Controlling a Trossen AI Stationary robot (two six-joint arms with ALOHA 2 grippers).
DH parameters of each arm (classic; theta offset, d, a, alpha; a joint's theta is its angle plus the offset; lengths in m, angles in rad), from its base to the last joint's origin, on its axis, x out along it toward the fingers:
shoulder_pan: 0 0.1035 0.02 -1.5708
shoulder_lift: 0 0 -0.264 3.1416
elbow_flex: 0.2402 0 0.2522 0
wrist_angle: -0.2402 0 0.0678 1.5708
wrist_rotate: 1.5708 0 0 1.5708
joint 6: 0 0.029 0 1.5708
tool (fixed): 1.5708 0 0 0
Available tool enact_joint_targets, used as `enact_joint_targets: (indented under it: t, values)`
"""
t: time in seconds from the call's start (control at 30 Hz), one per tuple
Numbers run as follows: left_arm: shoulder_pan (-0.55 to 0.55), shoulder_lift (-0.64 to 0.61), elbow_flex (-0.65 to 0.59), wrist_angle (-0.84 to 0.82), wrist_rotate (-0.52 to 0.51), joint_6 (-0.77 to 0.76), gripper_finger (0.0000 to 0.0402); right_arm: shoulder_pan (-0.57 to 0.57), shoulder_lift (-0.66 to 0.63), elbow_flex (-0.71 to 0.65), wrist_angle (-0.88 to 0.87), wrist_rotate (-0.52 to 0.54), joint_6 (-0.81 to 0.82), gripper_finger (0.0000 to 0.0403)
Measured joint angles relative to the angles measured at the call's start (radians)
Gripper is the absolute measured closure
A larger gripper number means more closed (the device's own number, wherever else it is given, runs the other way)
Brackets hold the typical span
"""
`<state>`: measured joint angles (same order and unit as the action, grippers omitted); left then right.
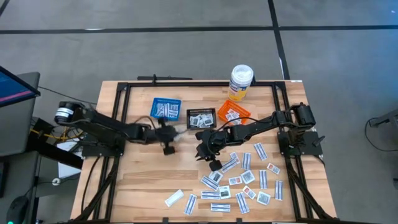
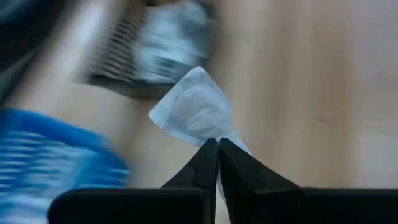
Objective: Pick & Place First Aid Supplies
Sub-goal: Put the bandage into the blue container
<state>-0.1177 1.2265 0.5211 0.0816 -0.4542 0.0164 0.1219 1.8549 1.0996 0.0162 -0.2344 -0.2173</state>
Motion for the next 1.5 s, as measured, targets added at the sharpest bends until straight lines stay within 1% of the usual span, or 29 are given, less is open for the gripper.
enact_joint_targets:
  t: [0.1, 0.27, 0.37, 0.47, 0.53, 0.67, 0.77, 0.83, 0.87, 1.0, 1.07, 1.13, 1.23, 1.3, 1.4, 1.5]
  values:
    - [0.082, -0.083, 0.002, -0.006, -0.075, 0.048, 0.0390, 0.000, 0.000, 0.000, 0.002, 0.000, 0.000, 0.0340]
    - [0.288, -0.193, 0.003, -0.083, -0.077, 0.083, 0.0382, 0.000, 0.000, 0.000, 0.016, 0.000, 0.000, 0.0340]
    - [0.427, -0.218, 0.004, -0.182, -0.008, 0.108, 0.0372, 0.001, 0.000, 0.000, 0.017, 0.000, 0.000, 0.0340]
    - [0.530, -0.198, 0.003, -0.224, 0.121, 0.110, 0.0357, 0.001, 0.000, 0.000, 0.018, 0.000, 0.000, 0.0340]
    - [0.565, -0.169, 0.004, -0.216, 0.157, 0.109, 0.0343, 0.001, 0.000, 0.000, 0.018, 0.000, 0.000, 0.0340]
    - [0.572, -0.137, 0.004, -0.186, 0.164, 0.107, 0.0311, 0.001, 0.000, 0.000, 0.018, 0.000, 0.000, 0.0340]
    - [0.528, -0.138, 0.004, -0.176, 0.167, 0.095, 0.0292, 0.001, 0.000, 0.000, 0.018, 0.000, 0.000, 0.0340]
    - [0.479, -0.146, 0.004, -0.161, 0.196, 0.058, 0.0284, 0.001, 0.000, 0.000, 0.018, 0.000, 0.000, 0.0340]
    - [0.447, -0.148, 0.004, -0.144, 0.230, 0.043, 0.0282, 0.001, 0.000, 0.000, 0.018, 0.000, 0.000, 0.0340]
    - [0.285, -0.152, 0.004, -0.050, 0.424, -0.041, 0.0280, 0.001, 0.000, 0.000, 0.017, 0.000, 0.000, 0.0340]
    - [0.188, -0.152, 0.005, -0.005, 0.485, -0.084, 0.0280, 0.001, 0.000, 0.000, 0.017, 0.000, 0.000, 0.0340]
    - [0.078, -0.152, 0.006, 0.020, 0.513, -0.106, 0.0280, 0.001, 0.000, 0.000, 0.017, 0.000, 0.000, 0.0340]
    - [-0.094, -0.149, 0.006, 0.024, 0.514, -0.129, 0.0280, 0.001, 0.000, 0.000, 0.017, 0.000, 0.000, 0.0340]
    - [-0.206, -0.133, 0.006, 0.039, 0.492, -0.140, 0.0280, 0.001, 0.000, 0.000, 0.018, 0.000, -0.001, 0.0340]
    - [-0.357, -0.073, 0.006, 0.119, 0.416, -0.170, 0.0280, 0.001, 0.000, 0.000, 0.022, 0.000, -0.001, 0.0340]
    - [-0.460, 0.018, 0.006, 0.238, 0.344, -0.147, 0.0280, -0.001, 0.000, 0.000, 0.022, 0.000, -0.002, 0.0340]
